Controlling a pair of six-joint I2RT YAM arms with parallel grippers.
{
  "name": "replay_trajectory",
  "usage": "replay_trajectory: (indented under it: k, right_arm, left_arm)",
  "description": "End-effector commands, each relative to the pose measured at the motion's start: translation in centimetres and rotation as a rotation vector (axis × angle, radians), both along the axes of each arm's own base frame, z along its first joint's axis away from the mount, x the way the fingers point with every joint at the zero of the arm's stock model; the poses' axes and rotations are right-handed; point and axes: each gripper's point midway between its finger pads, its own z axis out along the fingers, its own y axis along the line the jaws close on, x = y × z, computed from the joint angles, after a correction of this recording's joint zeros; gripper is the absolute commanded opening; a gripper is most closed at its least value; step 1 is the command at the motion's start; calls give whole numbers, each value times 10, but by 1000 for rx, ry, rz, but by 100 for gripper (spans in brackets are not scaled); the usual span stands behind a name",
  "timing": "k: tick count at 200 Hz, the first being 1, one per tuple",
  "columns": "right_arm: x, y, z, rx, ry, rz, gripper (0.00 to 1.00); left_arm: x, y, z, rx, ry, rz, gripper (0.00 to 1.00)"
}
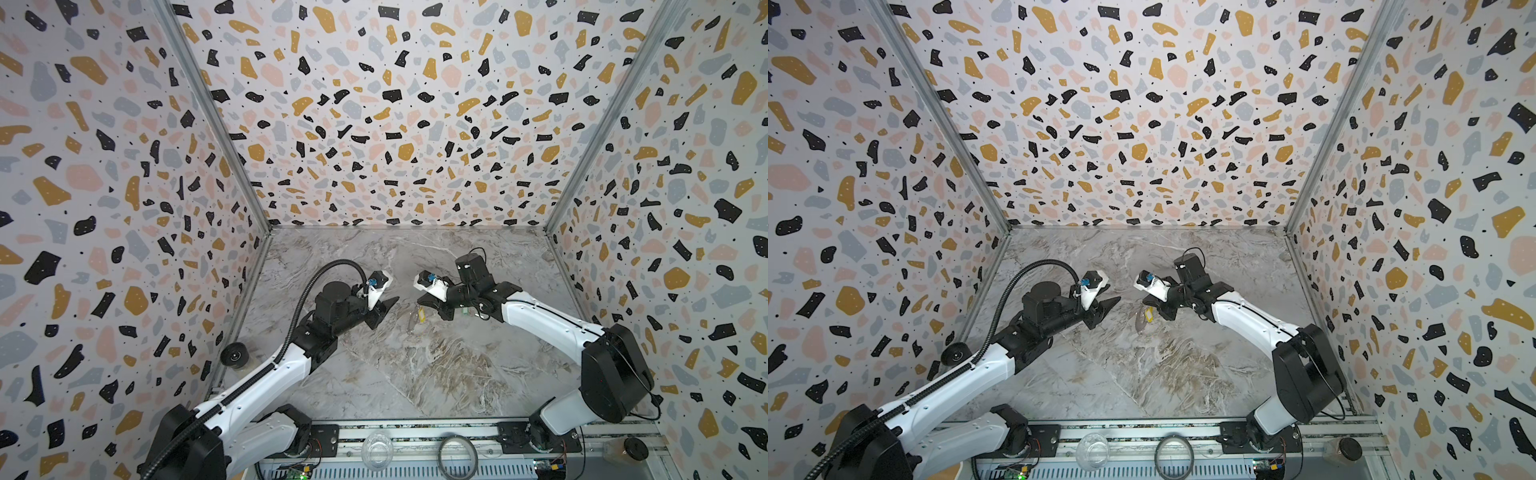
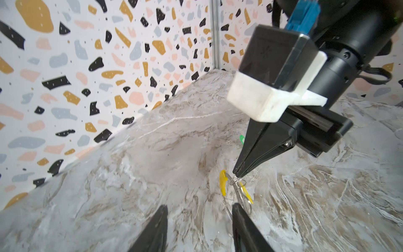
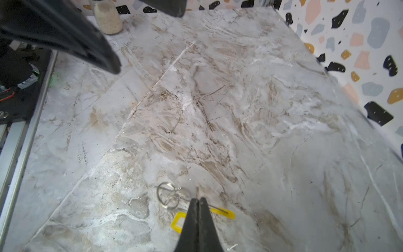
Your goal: Remove the keys from the keyring
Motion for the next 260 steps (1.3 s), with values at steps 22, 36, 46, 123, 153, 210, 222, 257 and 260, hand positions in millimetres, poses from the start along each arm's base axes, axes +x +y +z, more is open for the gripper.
replay_trajectory:
  k: [22, 36, 46, 123, 153, 210, 222, 257, 260]
  right_arm:
    - [-23, -3, 46, 104, -175, 149, 0]
    - [-30, -5, 53, 125, -202, 174, 0]
    - [-35, -6, 58, 140, -222, 192, 0]
    - [-50, -9, 73, 195, -232, 245, 0]
    - [-54, -9, 77, 207, -232, 258, 0]
    - [-58, -11, 80, 215, -240, 262, 0]
    - [-58, -11, 79, 214, -238, 263, 0]
    - [-58, -11, 77, 203, -235, 269, 0]
    - [-58, -11, 77, 202, -235, 267, 0]
  left_arm:
    - [-15, -15, 24, 9, -133, -135, 46]
    - [-20, -21, 18, 40, -127, -171, 44]
    - [-23, -26, 17, 59, -136, -185, 44]
    - [-35, -53, 21, 116, -206, -235, 37]
    - [-35, -57, 18, 123, -198, -237, 36]
    - [-34, -65, 17, 126, -188, -257, 28]
    - [-34, -66, 17, 127, -188, -257, 26]
    - [-35, -70, 19, 123, -188, -266, 23]
    - [-35, -70, 19, 123, -189, -266, 23]
